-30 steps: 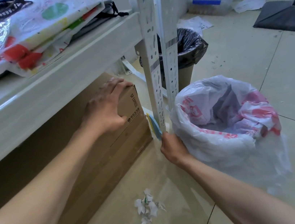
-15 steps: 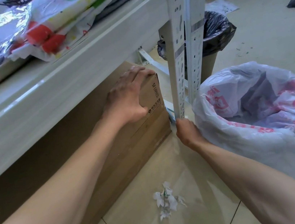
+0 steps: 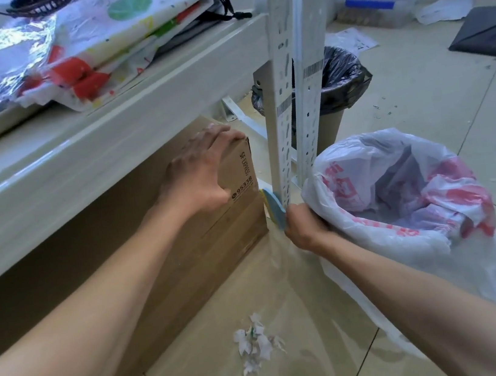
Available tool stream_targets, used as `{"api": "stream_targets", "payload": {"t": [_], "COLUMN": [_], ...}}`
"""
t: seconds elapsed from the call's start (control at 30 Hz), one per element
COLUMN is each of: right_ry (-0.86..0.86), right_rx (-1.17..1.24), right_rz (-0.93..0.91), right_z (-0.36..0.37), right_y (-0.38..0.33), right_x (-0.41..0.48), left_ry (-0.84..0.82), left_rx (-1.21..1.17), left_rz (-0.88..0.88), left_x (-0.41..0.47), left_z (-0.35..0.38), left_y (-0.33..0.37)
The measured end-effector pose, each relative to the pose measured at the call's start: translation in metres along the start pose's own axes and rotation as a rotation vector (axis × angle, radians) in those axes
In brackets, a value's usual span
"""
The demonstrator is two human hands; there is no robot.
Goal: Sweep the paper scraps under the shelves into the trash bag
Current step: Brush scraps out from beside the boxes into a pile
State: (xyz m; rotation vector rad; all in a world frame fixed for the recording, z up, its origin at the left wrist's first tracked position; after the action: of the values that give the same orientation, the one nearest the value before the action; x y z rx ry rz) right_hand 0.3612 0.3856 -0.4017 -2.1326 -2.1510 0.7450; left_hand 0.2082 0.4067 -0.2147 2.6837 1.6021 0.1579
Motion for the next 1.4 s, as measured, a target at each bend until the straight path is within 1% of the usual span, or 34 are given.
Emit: {"api": "stream_targets", "payload": {"t": [0.07,0.17,0.23,0.37,0.57,0.63,0.7,0.77,0.87,0.97,1.1,1.27,1.33,1.4], "right_ry": [0.018,-0.024,-0.018,-0.009,-0.095,-0.153,-0.2,-0.178,-0.086,-0.099,-0.056,-0.011,-0.045,-0.145], "right_rx": [0.004,0.052,0.061,0.043,-0.029,-0.076,-0.075,-0.08,-0.187,-0.23,-0.116,0.069,0.164,0.219], "right_rz": [-0.016,-0.061,-0.085,-0.085,-0.027,-0.015,-0.027,-0.051,-0.099,-0.148,-0.148,-0.051,-0.008,0.042], "right_z": [0.0,0.016,0.025,0.031,0.019,0.016,0.016,0.008,-0.003,0.017,0.036,0.041,0.034,0.028], "right_y": [-0.006,-0.018,-0.024,-0.025,-0.016,-0.015,-0.016,-0.021,-0.029,-0.03,-0.027,-0.024,-0.017,-0.01], "right_x": [0.007,0.023,0.032,0.043,0.043,0.04,0.035,0.028,0.017,0.014,0.022,0.03,0.032,0.032], "left_ry": [0.002,0.012,0.022,0.033,0.037,0.022,0.012,0.006,0.001,0.008,0.021,0.026,0.027,0.03], "left_rx": [-0.006,-0.024,-0.014,-0.016,-0.026,-0.029,-0.025,-0.026,-0.033,-0.035,-0.037,-0.044,-0.045,-0.045], "left_rz": [-0.004,0.008,0.019,0.024,0.013,0.009,0.007,0.001,-0.003,0.002,0.013,0.015,0.012,0.014], "left_x": [0.0,0.0,0.001,0.003,0.003,0.002,0.001,-0.001,-0.002,-0.002,-0.002,0.0,0.001,0.001], "left_z": [0.001,0.001,0.0,0.002,0.0,-0.001,-0.003,-0.004,-0.004,-0.004,-0.004,-0.002,-0.002,-0.003], "left_y": [-0.003,-0.005,-0.005,-0.005,-0.004,-0.002,-0.001,-0.001,0.0,-0.001,-0.003,-0.003,-0.002,-0.001]}}
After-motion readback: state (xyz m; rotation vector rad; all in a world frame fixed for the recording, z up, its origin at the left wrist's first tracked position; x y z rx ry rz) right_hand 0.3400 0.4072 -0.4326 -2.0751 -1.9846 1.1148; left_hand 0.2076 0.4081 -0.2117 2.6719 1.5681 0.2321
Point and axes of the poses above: each hand's wrist, its own x-axis towards the middle knuckle, its own z-axis out of the palm, y = z × x, the point moved 10 cm from there along x, towards the middle knuckle, and after that the axes turned 10 degrees about -y, right-handed, at the moved point
